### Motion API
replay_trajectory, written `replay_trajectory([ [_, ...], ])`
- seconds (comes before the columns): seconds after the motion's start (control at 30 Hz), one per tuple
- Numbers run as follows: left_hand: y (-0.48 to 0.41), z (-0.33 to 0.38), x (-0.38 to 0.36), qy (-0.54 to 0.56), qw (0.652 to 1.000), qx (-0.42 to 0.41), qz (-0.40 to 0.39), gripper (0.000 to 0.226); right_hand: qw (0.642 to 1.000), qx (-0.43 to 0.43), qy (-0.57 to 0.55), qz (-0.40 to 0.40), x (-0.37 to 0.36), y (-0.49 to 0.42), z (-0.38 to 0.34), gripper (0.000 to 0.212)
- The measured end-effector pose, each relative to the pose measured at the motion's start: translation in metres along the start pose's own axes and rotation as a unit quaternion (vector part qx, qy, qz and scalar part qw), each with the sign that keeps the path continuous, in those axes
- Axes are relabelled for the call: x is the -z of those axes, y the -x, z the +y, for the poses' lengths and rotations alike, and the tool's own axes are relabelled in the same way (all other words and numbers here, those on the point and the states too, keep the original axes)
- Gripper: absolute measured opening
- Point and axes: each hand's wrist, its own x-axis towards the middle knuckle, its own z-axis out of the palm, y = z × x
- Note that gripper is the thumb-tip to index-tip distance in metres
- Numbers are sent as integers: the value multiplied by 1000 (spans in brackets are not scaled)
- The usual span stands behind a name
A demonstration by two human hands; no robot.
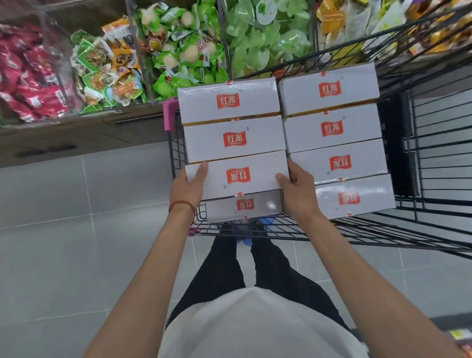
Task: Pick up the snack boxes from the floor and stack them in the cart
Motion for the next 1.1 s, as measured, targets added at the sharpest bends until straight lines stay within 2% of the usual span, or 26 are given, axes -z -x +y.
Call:
replay_trajectory([
  [0.17, -4, -6, 1, 18, 1000, -2, -9, 33, 1000, -3, 1, -15, 0, 0, 7, 52],
  [0.33, -5, -1, -1, 45, 998, 22, -34, 26, 993, 27, 17, 118, -10, 5, 10, 45],
  [0.47, -8, -2, -4, 32, 999, 12, -27, 23, 983, 37, 31, 178, -14, 18, 9, 38],
  [0.6, -9, -5, -5, 12, 1000, 9, -26, 32, 958, 56, 122, 253, -9, 32, 12, 34],
  [0.63, -9, -5, -5, 8, 1000, 8, -26, 34, 955, 51, 148, 250, -7, 30, 15, 38],
  [0.77, -14, -7, -7, -12, 1000, -6, -29, 36, 954, -6, 262, 145, -3, 17, 24, 61],
  [1.1, -8, -5, -4, -35, 998, -43, -42, 42, 937, -3, 337, 92, -5, 15, 27, 67],
])
